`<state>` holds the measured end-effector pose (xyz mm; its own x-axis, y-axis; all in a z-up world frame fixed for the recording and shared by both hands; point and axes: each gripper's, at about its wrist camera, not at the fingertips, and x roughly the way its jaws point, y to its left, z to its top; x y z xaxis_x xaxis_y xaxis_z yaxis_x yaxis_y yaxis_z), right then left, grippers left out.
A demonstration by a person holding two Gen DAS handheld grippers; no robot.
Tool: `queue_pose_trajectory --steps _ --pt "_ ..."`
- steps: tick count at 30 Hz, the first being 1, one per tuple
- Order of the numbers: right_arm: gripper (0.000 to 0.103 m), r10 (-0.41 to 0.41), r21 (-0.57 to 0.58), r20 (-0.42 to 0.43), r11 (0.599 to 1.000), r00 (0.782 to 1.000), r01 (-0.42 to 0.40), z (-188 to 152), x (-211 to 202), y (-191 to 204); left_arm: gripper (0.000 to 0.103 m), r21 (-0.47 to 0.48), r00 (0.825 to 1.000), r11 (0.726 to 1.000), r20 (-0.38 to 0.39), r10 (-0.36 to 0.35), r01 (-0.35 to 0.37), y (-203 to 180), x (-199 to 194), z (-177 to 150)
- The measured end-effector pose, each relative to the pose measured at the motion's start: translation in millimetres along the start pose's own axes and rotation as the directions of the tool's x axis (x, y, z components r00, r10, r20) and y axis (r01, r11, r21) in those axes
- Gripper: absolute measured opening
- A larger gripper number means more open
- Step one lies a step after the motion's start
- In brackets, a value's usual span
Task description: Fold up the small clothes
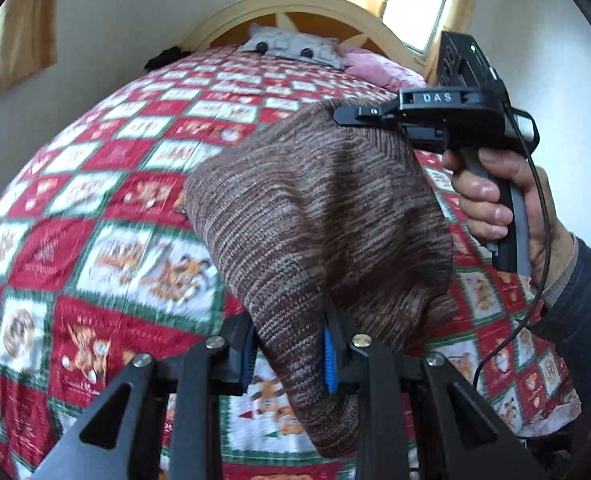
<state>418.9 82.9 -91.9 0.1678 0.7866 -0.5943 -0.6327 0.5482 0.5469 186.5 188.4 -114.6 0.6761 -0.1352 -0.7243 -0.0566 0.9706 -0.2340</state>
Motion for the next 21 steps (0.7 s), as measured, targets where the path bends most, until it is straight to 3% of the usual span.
queue_pose_trajectory --steps 4,6,7,8,9,15,18,21 --pt "0.013 -0.039 0.022 -0.082 0.999 0.996 0.041 -4 43 -9 0.029 -0.039 1.0 0.999 -0.021 0.012 -0.013 15 17 -16" --pt "0.019 -0.048 0.052 -0.103 0.997 0.994 0.053 -11 55 -18 0.035 -0.052 0.999 0.999 -0.039 0.01 -0.012 19 25 -22" --pt "0.023 -0.046 0.074 -0.105 0.996 0.993 0.054 -16 56 -24 0.036 -0.055 0.999 0.998 -0.04 0.012 -0.014 19 26 -24" --pt "0.035 -0.042 0.091 -0.108 0.995 0.993 0.052 -21 55 -30 0.042 -0.056 0.999 0.998 -0.039 0.015 -0.017 20 26 -25" --pt "0.046 -0.038 0.107 -0.114 0.993 0.993 0.05 -26 51 -36 0.05 -0.054 0.999 0.998 -0.04 0.019 -0.021 19 24 -24" --pt "0.048 -0.003 0.135 -0.08 0.991 0.997 0.014 -62 -13 -52 0.076 -0.034 0.995 0.996 0.048 0.086 -0.084 30 -1 -10" --pt "0.048 0.034 0.116 -0.051 0.993 0.998 -0.028 -89 -54 -43 0.08 -0.053 0.988 0.991 0.086 0.129 -0.125 40 -5 1" --pt "0.048 0.022 0.071 -0.072 0.997 0.997 -0.017 -120 -71 -26 0.08 -0.061 0.985 0.987 0.087 0.151 -0.146 47 8 13"
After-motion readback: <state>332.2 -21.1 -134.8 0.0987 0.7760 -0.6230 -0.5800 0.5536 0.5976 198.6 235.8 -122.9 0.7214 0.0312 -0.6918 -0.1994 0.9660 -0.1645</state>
